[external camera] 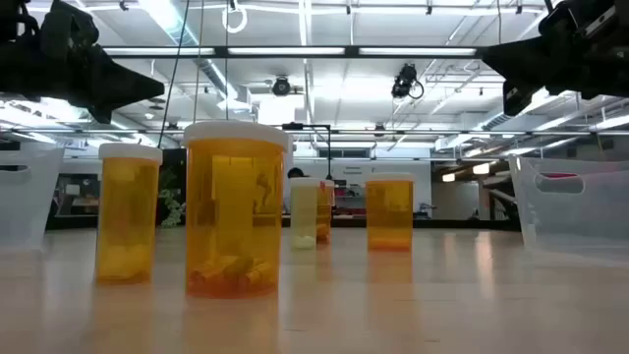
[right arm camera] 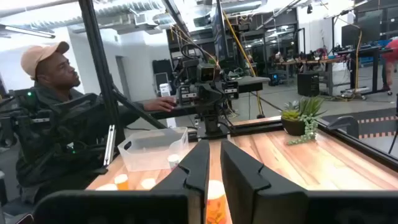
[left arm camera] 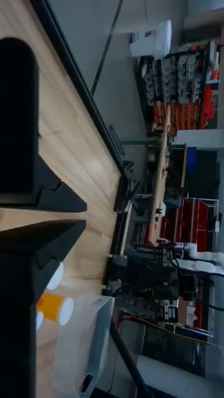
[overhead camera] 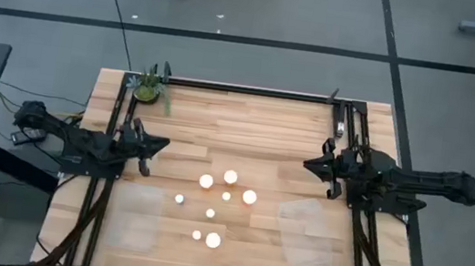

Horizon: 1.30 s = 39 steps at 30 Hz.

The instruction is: Pick and place medicine bottles into bin by pill shape (circle, oval)

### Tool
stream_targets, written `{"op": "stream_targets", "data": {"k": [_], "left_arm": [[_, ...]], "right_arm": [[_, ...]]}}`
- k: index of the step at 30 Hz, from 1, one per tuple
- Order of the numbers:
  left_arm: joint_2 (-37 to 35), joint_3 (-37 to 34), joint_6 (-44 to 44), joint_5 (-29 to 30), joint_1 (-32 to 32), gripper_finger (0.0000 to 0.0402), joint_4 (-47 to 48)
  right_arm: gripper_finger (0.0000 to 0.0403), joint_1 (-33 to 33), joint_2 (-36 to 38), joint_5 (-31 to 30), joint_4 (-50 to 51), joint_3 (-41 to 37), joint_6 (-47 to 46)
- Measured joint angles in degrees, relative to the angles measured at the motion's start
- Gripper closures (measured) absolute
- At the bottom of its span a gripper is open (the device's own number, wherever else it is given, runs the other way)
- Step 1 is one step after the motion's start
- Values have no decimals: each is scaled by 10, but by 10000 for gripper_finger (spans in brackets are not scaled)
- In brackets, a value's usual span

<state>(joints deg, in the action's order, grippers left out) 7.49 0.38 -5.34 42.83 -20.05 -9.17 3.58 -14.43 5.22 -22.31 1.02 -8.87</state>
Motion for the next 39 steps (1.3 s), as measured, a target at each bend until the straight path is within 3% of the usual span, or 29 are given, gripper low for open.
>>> {"op": "stream_targets", "data": {"k": [39], "left_arm": [[0,0,0,0,0,361,0]], "right_arm": [[356,0,0,0,0,0,0]]}}
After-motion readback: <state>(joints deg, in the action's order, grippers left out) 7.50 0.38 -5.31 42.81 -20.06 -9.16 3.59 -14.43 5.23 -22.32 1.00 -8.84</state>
